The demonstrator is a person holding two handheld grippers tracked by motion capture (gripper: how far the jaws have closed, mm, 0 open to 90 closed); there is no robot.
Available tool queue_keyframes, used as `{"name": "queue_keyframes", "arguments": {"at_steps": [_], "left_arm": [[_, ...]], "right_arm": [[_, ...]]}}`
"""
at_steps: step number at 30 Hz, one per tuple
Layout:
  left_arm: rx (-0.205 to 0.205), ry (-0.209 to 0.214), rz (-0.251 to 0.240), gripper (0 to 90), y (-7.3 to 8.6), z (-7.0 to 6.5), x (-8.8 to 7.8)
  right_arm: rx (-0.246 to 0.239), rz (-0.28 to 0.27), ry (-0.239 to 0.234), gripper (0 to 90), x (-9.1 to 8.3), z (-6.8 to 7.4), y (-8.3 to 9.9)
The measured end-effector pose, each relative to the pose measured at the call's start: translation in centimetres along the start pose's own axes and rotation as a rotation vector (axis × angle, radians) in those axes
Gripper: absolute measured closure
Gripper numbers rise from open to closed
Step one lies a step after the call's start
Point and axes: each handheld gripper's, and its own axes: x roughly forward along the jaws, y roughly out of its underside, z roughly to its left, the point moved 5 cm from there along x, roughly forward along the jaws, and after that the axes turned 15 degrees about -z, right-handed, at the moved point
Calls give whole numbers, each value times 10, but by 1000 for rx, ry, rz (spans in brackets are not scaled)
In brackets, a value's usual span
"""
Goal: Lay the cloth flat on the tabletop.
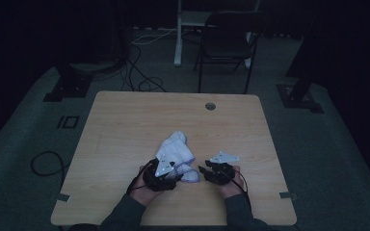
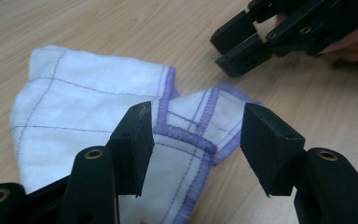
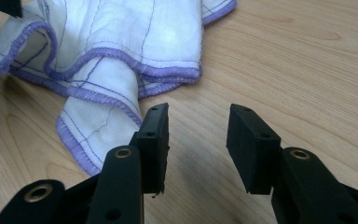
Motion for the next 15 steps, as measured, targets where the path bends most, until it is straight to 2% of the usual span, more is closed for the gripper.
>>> {"name": "queue_keyframes", "arguments": {"at_steps": [2, 3, 4, 5, 8, 10, 14, 15], "left_arm": [[0, 0, 0, 449, 0, 0, 0], [38, -54, 24, 450, 3, 3, 2], [65, -90, 40, 451, 5, 5, 3], [66, -95, 44, 453, 6, 7, 3], [51, -109, 51, 476, 10, 12, 5], [32, -142, 70, 549, 13, 20, 3], [-9, -169, 59, 738, 12, 31, -2], [-9, -169, 59, 775, 12, 31, -2]], "right_arm": [[-2, 0, -1, 592, 0, 0, 0], [-3, 0, -4, 591, 1, 1, 0], [-4, 0, -5, 591, 1, 1, 0], [-2, 0, -6, 590, 1, 2, 0], [-5, 2, -11, 584, 2, 3, 0], [-5, 3, -18, 580, 3, 5, 0], [-10, -1, -41, 572, 4, 9, 0], [-11, -1, -47, 571, 5, 10, 0]]}}
